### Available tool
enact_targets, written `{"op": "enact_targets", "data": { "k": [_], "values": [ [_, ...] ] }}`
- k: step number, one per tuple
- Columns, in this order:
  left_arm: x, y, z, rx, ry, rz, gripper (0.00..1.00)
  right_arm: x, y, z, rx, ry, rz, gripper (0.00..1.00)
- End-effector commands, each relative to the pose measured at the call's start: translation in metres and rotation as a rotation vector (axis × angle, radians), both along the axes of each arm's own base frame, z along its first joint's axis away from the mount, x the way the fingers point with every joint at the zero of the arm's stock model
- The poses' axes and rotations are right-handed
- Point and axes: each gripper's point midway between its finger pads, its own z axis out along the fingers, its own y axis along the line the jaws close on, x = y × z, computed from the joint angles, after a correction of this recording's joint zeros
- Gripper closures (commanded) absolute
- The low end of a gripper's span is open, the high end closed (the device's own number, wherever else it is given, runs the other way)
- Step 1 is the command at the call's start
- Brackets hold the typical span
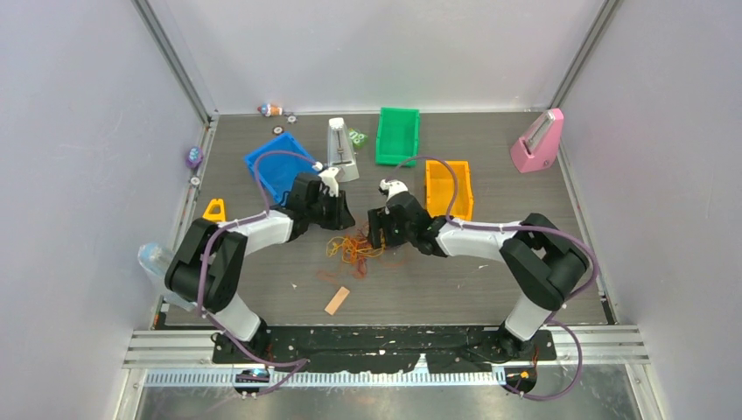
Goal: Untangle the cables
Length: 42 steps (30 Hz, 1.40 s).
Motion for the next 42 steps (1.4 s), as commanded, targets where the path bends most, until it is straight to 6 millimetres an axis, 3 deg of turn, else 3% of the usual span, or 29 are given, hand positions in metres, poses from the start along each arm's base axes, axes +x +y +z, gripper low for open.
{"op": "enact_targets", "data": {
  "k": [1, 2, 3, 6, 10, 14, 20, 27, 32, 38, 42],
  "values": [
    [0.009, -0.032, 0.028, -0.166, -0.093, -0.103, 0.91, 0.011, -0.004, -0.005, -0.020, 0.018, -0.110, 0.33],
    [0.008, -0.035, 0.032, -0.194, -0.111, -0.114, 0.99, 0.009, -0.005, -0.006, -0.018, 0.022, -0.112, 0.44],
    [0.009, -0.037, 0.040, -0.217, -0.139, -0.119, 1.00, 0.006, -0.008, -0.009, -0.023, 0.024, -0.114, 0.48],
    [0.004, -0.035, 0.056, -0.220, -0.173, -0.126, 1.00, 0.001, -0.022, -0.010, -0.056, 0.025, -0.141, 0.79],
    [-0.003, -0.016, 0.090, -0.185, -0.232, -0.057, 1.00, -0.012, -0.056, -0.004, -0.127, 0.009, -0.199, 0.90],
    [-0.006, 0.011, 0.132, -0.143, -0.290, 0.079, 1.00, -0.026, -0.086, -0.004, -0.193, 0.011, -0.245, 0.90],
    [-0.010, 0.067, 0.189, -0.151, -0.360, 0.324, 1.00, -0.041, -0.120, -0.001, -0.235, 0.007, -0.318, 0.89],
    [-0.020, 0.127, 0.234, -0.154, -0.454, 0.511, 1.00, -0.051, -0.131, -0.001, -0.211, 0.005, -0.334, 0.88],
    [-0.025, 0.155, 0.256, -0.129, -0.500, 0.585, 1.00, -0.054, -0.135, -0.001, -0.210, 0.008, -0.344, 0.88],
    [-0.030, 0.221, 0.291, -0.055, -0.566, 0.790, 1.00, -0.056, -0.151, 0.005, -0.223, -0.009, -0.414, 0.90],
    [-0.027, 0.229, 0.309, -0.079, -0.569, 0.789, 1.00, -0.059, -0.158, 0.014, -0.171, -0.043, -0.446, 0.90]
  ]
}}
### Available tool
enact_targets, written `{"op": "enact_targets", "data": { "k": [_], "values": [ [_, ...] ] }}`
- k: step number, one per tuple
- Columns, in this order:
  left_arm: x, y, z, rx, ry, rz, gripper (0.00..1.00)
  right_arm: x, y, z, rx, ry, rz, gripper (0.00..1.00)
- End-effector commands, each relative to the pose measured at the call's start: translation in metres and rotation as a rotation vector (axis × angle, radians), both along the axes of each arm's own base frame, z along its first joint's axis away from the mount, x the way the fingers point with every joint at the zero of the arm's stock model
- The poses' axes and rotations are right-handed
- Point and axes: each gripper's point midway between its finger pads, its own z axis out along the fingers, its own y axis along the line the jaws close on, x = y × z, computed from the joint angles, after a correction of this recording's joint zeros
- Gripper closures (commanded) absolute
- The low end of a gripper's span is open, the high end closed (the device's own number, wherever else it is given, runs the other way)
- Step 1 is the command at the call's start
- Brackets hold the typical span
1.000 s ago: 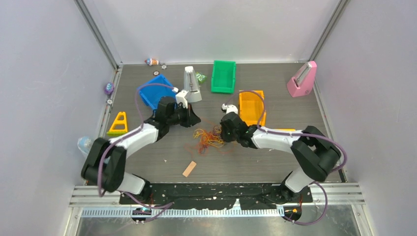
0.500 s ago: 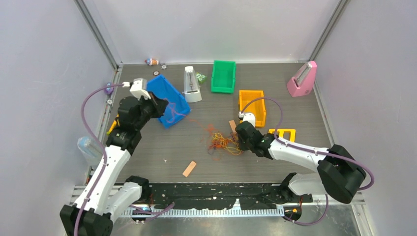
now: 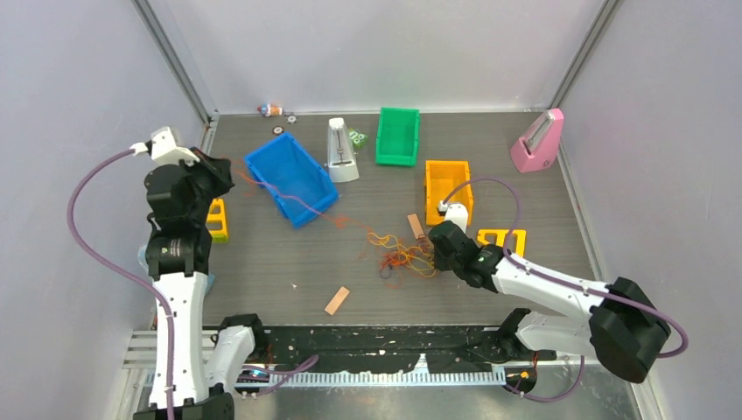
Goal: Untangle the cables
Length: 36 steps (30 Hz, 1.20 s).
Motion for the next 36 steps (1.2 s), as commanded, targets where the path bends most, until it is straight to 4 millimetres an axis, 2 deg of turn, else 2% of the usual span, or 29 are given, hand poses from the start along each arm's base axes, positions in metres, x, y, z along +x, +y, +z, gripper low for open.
{"op": "enact_targets", "data": {
  "k": [1, 7, 10, 12, 13, 14, 15, 17, 24, 25, 26, 30, 32, 33, 36],
  "values": [
    [-0.001, 0.002, 0.029, 0.002, -0.046, -0.032, 1.00, -0.001, -0.015, 0.011, 0.034, -0.060, -0.069, 0.90],
    [0.008, -0.018, 0.042, -0.025, -0.070, -0.148, 1.00, -0.002, -0.007, 0.020, 0.059, -0.074, -0.005, 0.88],
    [0.015, -0.035, 0.042, -0.069, -0.071, -0.250, 1.00, -0.007, 0.009, 0.025, 0.106, -0.061, 0.086, 0.85],
    [0.017, -0.052, 0.046, -0.105, -0.114, -0.342, 1.00, -0.010, 0.023, 0.031, 0.136, -0.071, 0.186, 0.74],
    [0.017, -0.058, 0.045, -0.117, -0.122, -0.373, 1.00, -0.009, 0.030, 0.036, 0.160, -0.087, 0.223, 0.61],
    [0.017, -0.063, 0.045, -0.121, -0.131, -0.395, 1.00, -0.013, 0.038, 0.038, 0.176, -0.085, 0.286, 0.52],
    [0.017, -0.067, 0.044, -0.123, -0.129, -0.415, 1.00, -0.013, 0.043, 0.044, 0.192, -0.100, 0.313, 0.35],
    [0.017, -0.074, 0.043, -0.125, -0.125, -0.451, 1.00, -0.017, 0.057, 0.054, 0.223, -0.115, 0.409, 0.23],
    [0.018, -0.074, 0.045, -0.116, -0.121, -0.459, 1.00, -0.011, 0.095, 0.106, 0.284, -0.232, 0.625, 0.13],
    [0.018, -0.074, 0.045, -0.116, -0.121, -0.460, 1.00, -0.010, 0.100, 0.105, 0.285, -0.227, 0.645, 0.12],
    [0.018, -0.074, 0.046, -0.116, -0.120, -0.460, 1.00, -0.005, 0.105, 0.113, 0.284, -0.257, 0.661, 0.11],
    [0.018, -0.076, 0.048, -0.119, -0.115, -0.474, 1.00, 0.014, 0.125, 0.110, 0.253, -0.258, 0.688, 0.05],
    [0.019, -0.077, 0.048, -0.122, -0.112, -0.476, 1.00, 0.023, 0.136, 0.091, 0.231, -0.207, 0.698, 0.03],
    [0.019, -0.077, 0.048, -0.121, -0.111, -0.477, 1.00, 0.028, 0.141, 0.093, 0.238, -0.217, 0.698, 0.03],
    [0.019, -0.076, 0.051, -0.115, -0.114, -0.473, 1.00, 0.037, 0.154, 0.069, 0.227, -0.163, 0.704, 0.03]
  ]
}}
